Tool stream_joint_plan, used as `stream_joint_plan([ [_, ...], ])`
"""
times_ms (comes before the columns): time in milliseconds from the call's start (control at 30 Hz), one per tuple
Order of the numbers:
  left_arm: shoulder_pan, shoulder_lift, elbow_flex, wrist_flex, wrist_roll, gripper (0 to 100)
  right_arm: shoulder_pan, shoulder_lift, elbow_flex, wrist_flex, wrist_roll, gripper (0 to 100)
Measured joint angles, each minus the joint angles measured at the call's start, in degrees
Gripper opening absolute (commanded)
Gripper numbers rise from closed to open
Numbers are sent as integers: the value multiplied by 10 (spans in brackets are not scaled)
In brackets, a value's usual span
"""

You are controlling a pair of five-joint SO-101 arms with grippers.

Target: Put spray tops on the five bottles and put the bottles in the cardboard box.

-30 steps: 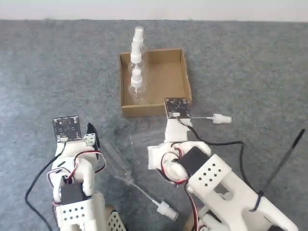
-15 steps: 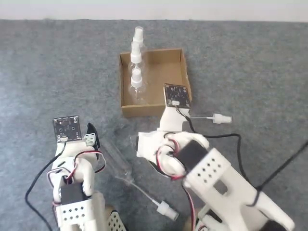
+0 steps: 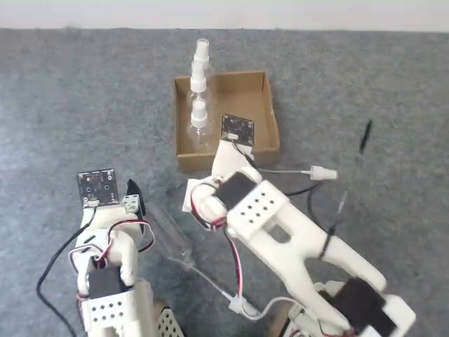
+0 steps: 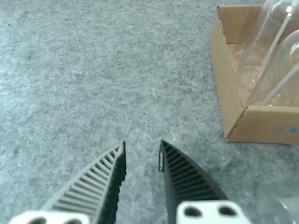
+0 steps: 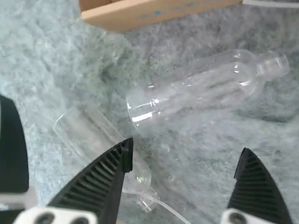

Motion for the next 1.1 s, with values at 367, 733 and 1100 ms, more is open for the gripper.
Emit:
stream_joint_plan([
  [367,0,0,0,0,0,113,33,137,-73,-4,-35,310],
  [733,0,0,0,0,0,113,58,217,-95,-65,-59,309],
  [1100,0,0,0,0,0,113,98,238,-92,-62,-59,307],
])
